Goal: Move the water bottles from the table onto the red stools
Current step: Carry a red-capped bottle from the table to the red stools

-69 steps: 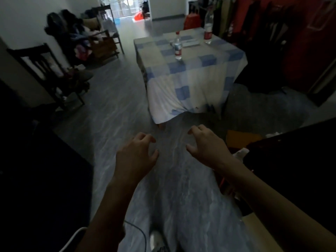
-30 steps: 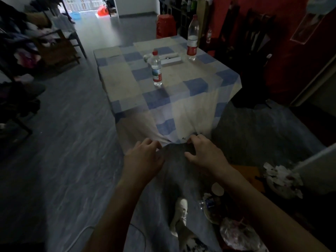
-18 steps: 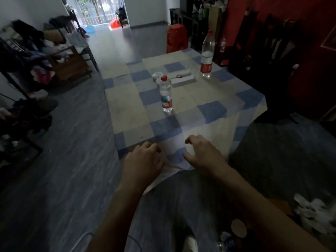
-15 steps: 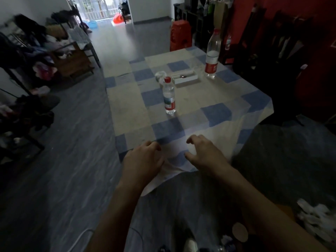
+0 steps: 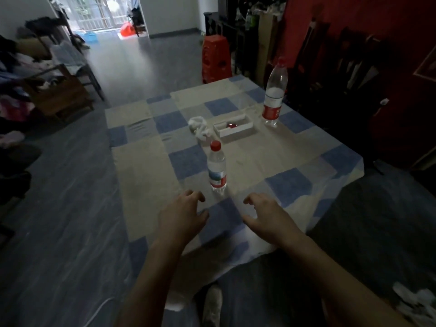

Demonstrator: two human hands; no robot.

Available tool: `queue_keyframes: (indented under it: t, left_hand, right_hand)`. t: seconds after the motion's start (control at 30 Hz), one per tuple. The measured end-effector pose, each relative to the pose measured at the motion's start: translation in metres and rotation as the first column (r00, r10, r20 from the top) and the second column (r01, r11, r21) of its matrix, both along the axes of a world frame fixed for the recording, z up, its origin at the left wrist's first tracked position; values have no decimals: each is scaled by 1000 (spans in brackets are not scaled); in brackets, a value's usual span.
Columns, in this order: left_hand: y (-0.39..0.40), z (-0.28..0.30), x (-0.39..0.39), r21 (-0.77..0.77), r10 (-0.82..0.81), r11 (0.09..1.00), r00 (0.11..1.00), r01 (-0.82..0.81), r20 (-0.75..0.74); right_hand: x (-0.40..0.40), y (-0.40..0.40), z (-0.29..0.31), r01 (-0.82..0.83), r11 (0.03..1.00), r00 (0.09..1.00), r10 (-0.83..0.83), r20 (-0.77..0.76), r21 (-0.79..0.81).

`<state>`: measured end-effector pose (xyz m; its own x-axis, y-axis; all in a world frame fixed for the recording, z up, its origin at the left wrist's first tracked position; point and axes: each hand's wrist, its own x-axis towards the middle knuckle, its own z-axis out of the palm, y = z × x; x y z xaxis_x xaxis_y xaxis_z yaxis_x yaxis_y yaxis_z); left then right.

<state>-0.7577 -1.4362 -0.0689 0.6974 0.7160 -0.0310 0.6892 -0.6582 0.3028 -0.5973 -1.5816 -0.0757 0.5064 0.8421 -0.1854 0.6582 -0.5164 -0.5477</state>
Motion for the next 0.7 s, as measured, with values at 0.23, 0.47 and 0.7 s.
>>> queue_keyframes:
  t: [0.23, 0.47, 0.7]
  left_hand:
    - [98, -12, 65, -30, -80, 996, 997, 80, 0]
    - [137, -31, 108, -161, -127, 979, 992, 125, -3]
    - [149, -34, 137, -327, -136, 935, 990, 140, 35]
  right_hand:
    - [27, 95, -1, 104, 994, 994, -103, 44, -22]
    - [49, 114, -11, 175, 978, 984, -176, 6, -115]
    - [69, 114, -17, 209, 968, 977, -214, -21, -142]
